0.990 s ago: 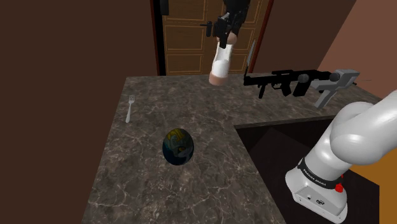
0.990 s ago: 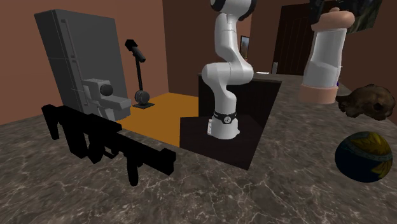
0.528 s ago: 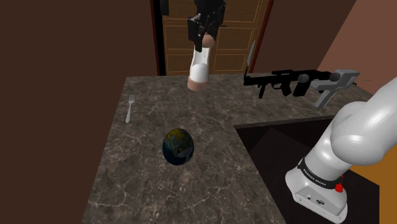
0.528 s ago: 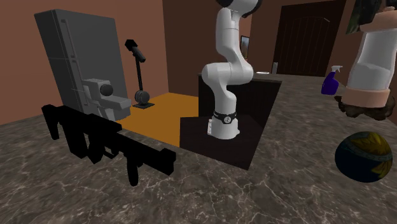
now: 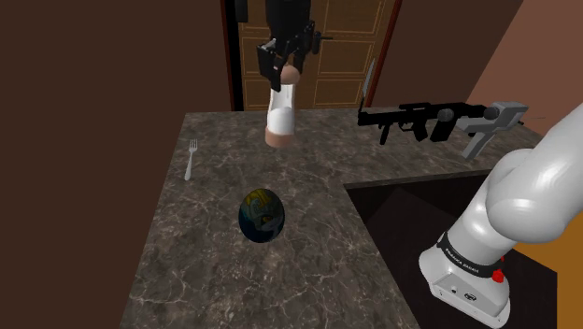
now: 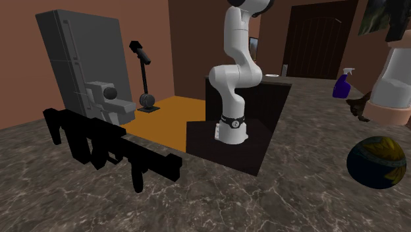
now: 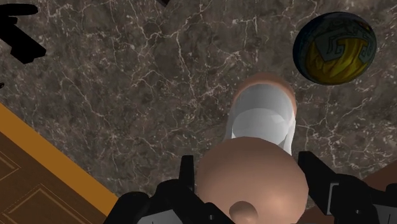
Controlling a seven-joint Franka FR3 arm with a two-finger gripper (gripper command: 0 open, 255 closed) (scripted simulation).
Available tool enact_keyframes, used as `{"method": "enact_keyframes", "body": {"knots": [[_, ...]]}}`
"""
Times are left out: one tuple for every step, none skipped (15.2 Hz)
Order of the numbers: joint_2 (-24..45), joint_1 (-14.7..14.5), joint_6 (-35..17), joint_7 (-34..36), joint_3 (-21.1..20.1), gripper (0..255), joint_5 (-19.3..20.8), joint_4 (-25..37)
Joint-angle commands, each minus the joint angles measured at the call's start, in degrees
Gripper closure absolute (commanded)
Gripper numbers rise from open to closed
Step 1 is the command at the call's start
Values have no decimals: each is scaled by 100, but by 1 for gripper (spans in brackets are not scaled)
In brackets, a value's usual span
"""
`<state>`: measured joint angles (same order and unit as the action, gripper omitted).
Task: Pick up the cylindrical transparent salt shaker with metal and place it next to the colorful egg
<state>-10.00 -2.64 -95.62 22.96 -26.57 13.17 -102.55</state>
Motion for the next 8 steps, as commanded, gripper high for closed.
{"method": "enact_keyframes", "body": {"knots": [[-53,-3,-169,27,11,255,-18,-214],[-65,-5,-244,42,13,255,-20,-302],[-75,-6,-320,58,15,255,-22,-388],[-84,-7,-395,75,16,255,-23,-473],[-91,-9,-469,92,17,255,-23,-556],[-97,-10,-544,109,17,255,-22,-638],[-101,-11,-618,127,17,255,-21,-718],[-104,-12,-692,146,17,255,-18,-797]]}}
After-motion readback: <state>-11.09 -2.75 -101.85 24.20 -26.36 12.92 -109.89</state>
